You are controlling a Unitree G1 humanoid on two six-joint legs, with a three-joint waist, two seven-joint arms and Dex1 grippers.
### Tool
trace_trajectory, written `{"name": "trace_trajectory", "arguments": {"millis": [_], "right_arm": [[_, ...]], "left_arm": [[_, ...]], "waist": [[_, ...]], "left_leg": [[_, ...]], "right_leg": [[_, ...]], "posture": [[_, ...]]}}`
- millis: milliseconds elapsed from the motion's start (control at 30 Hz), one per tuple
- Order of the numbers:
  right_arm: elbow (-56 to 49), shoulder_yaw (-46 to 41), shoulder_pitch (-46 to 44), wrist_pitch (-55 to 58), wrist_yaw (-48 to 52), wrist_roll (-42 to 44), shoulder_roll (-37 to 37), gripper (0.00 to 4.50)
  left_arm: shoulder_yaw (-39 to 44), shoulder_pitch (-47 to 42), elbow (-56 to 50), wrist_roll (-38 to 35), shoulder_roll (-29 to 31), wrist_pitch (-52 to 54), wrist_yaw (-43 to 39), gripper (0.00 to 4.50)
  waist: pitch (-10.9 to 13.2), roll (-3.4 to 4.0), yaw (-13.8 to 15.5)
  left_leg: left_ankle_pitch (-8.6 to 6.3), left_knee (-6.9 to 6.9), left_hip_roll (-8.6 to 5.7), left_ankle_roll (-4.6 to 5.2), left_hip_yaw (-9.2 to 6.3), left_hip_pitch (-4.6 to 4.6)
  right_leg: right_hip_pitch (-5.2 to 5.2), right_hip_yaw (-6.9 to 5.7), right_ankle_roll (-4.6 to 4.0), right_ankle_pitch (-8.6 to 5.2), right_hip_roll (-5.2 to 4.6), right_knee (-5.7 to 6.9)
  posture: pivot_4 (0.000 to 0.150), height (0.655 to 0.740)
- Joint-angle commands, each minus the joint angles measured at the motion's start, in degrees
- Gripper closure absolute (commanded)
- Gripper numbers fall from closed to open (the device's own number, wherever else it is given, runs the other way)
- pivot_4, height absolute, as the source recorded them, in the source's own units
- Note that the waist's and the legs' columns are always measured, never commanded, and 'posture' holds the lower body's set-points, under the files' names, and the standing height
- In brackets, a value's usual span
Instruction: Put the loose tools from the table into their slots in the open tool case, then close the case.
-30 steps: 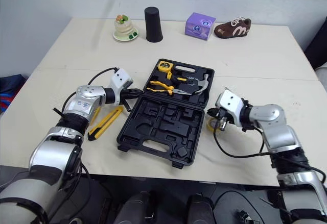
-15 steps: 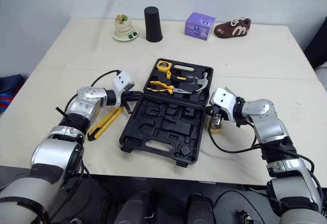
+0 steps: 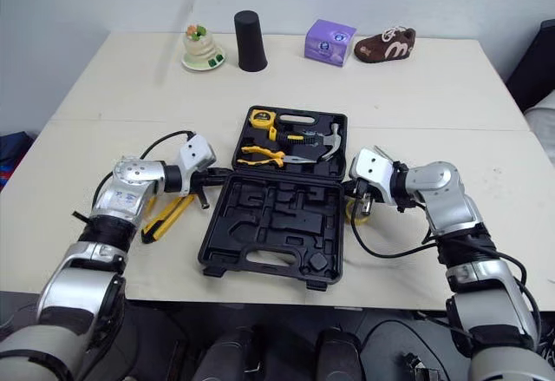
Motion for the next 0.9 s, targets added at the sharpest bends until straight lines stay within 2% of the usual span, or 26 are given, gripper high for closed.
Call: {"name": "trace_trajectory", "arguments": {"millis": [33, 200, 467, 633, 900], "right_arm": [[-7.5, 1.4, -1.2, -1.1, 2.6, 2.6, 2.5, 4.5], [-7.9, 1.4, -0.9, -0.9, 3.1, 1.9, 2.1, 4.5], [-4.4, 0.4, -1.3, -5.2, 0.7, -0.6, 1.0, 4.5], [-3.5, -1.9, -1.7, -8.3, 1.1, 0.6, -1.1, 4.5], [-1.7, -5.8, -2.9, -10.5, 5.0, 3.7, -8.8, 4.5]], "left_arm": [[-1.6, 3.0, -13.6, -3.2, -0.8, 3.4, -3.0, 4.45], [-1.2, 6.4, -21.2, -3.0, -0.1, 8.4, -1.4, 4.45], [-1.0, 8.5, -21.9, -1.4, 2.3, 7.9, -0.1, 4.45], [-0.3, 9.3, -23.8, -0.3, 5.8, 6.9, 0.0, 4.45], [5.3, 13.0, -28.9, -5.3, 14.6, 7.5, -3.8, 4.45]], "waist": [[0.0, 0.0, 0.0], [0.0, 0.01, 0.3], [0.0, 0.0, 0.3], [0.0, 0.01, 0.3], [0.0, 0.02, 0.3]], "left_leg": [[0.0, -0.02, 0.0, 0.0, 0.01, 0.0], [0.0, 0.04, 0.0, 0.0, -0.01, -0.02], [0.0, 0.02, 0.0, 0.0, 0.0, -0.01], [0.0, 0.0, 0.0, 0.0, 0.0, -0.02], [-0.01, -0.01, 0.02, -0.01, -0.01, 0.05]], "right_leg": [[-0.01, 0.03, 0.0, 0.0, 0.0, 0.0], [0.02, 0.02, 0.0, 0.0, 0.0, 0.0], [0.01, 0.02, 0.0, 0.0, 0.0, 0.0], [0.0, 0.02, 0.0, 0.0, 0.0, -0.01], [0.07, 0.02, 0.0, 0.0, -0.01, -0.05]], "posture": [[0.15, 0.734], [0.15, 0.734], [0.15, 0.734], [0.15, 0.734], [0.15, 0.734]]}}
